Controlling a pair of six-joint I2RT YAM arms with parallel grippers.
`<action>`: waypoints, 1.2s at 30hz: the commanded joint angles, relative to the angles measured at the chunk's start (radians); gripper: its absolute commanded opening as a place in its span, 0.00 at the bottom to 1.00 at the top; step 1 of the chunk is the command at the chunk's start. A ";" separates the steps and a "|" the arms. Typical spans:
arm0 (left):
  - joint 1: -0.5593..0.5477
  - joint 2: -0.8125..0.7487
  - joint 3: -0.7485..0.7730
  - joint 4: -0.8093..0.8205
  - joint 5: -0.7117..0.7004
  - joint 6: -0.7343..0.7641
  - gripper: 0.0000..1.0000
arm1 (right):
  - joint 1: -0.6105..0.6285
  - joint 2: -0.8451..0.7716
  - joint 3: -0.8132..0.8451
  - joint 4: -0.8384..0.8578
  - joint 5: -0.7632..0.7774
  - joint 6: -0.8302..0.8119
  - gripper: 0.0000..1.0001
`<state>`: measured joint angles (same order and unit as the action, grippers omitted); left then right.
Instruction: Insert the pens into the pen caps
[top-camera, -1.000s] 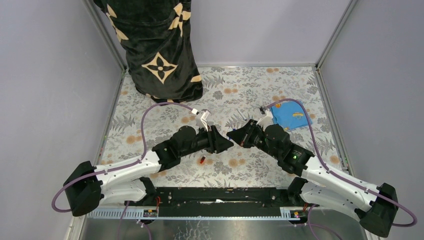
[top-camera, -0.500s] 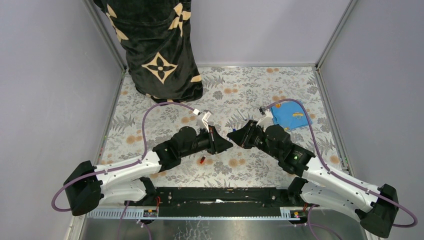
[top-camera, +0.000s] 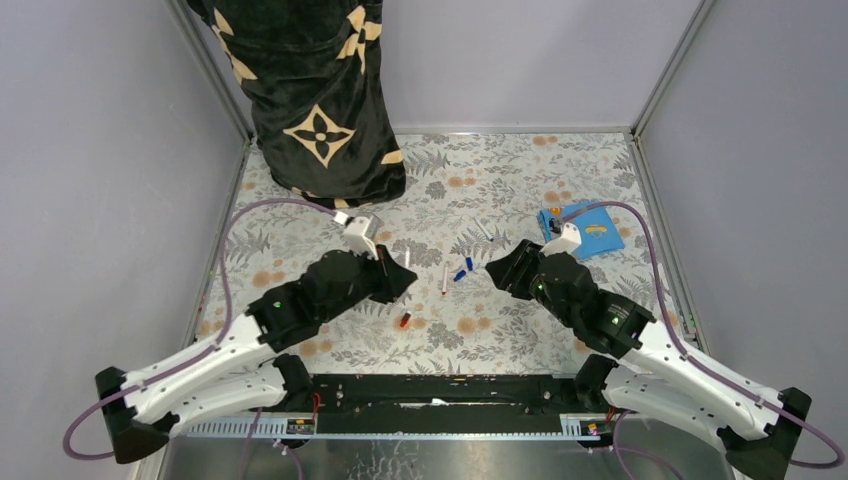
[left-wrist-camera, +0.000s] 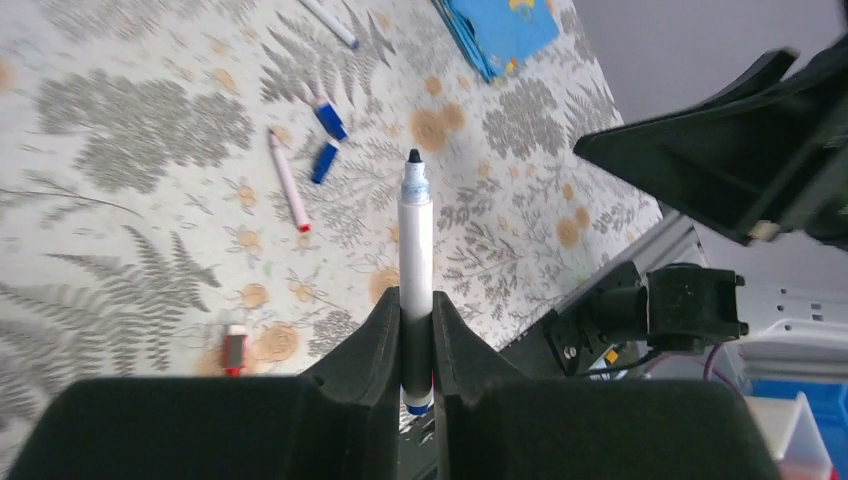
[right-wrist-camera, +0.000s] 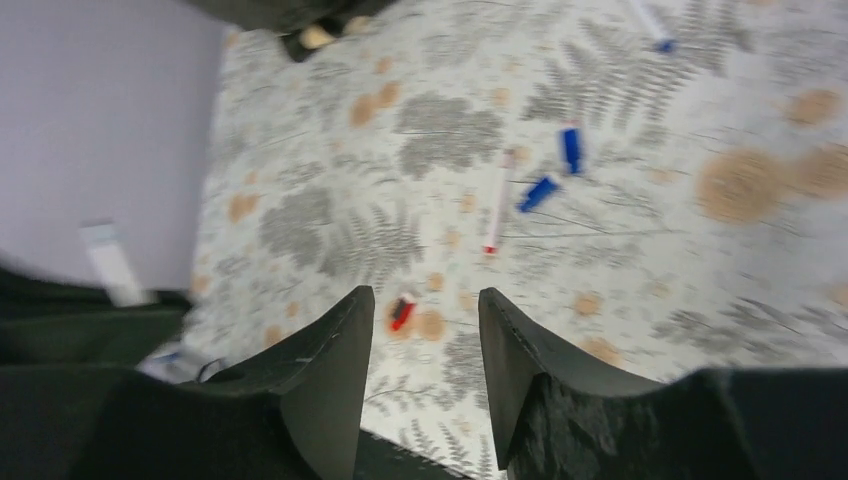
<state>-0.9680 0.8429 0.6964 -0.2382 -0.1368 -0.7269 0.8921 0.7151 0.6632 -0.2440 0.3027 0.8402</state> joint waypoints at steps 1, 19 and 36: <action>0.006 -0.078 0.141 -0.294 -0.172 0.136 0.00 | 0.007 0.081 0.098 -0.250 0.252 0.093 0.51; 0.006 -0.086 0.203 -0.484 -0.353 0.240 0.00 | 0.005 0.658 0.383 -0.284 0.192 0.158 0.58; 0.005 -0.147 0.134 -0.445 -0.329 0.228 0.00 | -0.001 1.017 0.539 -0.354 0.235 0.310 0.62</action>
<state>-0.9680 0.7044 0.8379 -0.7120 -0.4526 -0.5137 0.8921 1.6886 1.1568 -0.5510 0.4881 1.1084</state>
